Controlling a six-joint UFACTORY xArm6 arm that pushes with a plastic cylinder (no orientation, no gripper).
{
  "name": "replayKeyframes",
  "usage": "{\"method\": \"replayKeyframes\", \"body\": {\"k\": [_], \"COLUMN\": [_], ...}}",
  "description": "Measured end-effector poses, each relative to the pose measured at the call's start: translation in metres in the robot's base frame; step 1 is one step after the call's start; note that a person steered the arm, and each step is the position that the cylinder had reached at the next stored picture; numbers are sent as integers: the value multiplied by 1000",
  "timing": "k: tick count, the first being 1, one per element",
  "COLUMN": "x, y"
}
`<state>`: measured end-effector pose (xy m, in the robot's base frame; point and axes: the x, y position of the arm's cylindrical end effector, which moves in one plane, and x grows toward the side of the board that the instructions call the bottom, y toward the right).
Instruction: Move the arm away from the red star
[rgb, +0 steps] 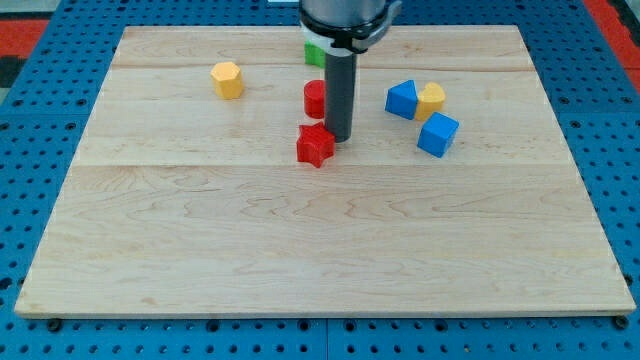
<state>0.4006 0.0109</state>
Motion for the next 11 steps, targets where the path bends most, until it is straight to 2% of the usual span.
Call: {"method": "replayKeyframes", "body": {"k": [3, 4, 5, 6, 7, 9, 11], "x": [0, 21, 67, 135, 165, 175, 138], "y": [-10, 3, 37, 37, 22, 5, -18]}}
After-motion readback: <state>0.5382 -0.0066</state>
